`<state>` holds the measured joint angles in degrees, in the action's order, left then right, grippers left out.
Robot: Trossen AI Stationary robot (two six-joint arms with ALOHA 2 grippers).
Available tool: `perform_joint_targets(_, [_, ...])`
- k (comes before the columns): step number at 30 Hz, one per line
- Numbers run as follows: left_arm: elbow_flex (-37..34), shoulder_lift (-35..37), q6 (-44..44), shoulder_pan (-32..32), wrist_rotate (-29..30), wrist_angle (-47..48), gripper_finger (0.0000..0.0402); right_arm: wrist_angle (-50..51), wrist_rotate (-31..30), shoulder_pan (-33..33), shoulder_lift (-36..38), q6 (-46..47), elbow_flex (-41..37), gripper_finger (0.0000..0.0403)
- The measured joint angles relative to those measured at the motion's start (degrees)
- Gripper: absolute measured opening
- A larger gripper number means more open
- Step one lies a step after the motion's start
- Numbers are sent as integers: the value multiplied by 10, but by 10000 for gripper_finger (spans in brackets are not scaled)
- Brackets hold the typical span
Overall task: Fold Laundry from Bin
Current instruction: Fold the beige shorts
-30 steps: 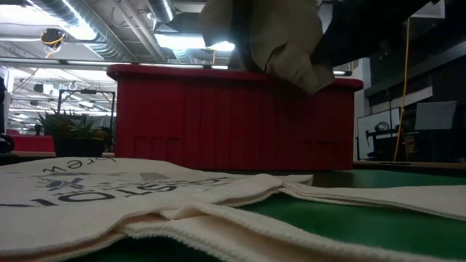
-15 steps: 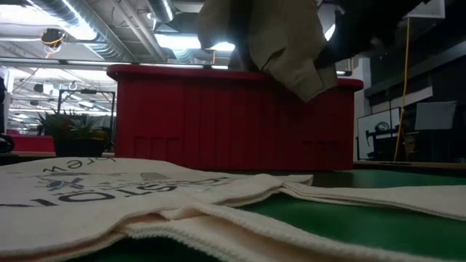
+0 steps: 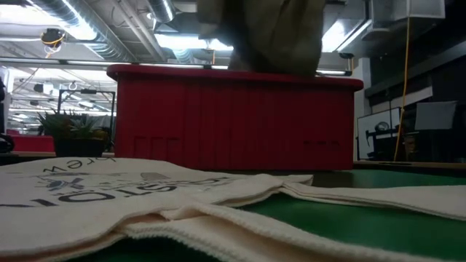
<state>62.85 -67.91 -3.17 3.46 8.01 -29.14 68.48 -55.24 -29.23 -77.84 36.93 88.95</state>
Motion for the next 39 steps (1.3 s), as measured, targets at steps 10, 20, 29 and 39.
perform_joint_targets(10, [0,102,-130,0,-113,222,0,102,61,0,1,-76,177,13])
perform_joint_targets(20, [0,143,-209,0,-292,399,0,163,185,0,0,-119,233,9])
perform_joint_targets(29, [0,137,-254,-4,-300,582,0,205,323,0,-7,-94,235,7])
perform_joint_targets(39, [0,80,-283,-114,-253,612,0,203,431,0,-46,-24,167,12])
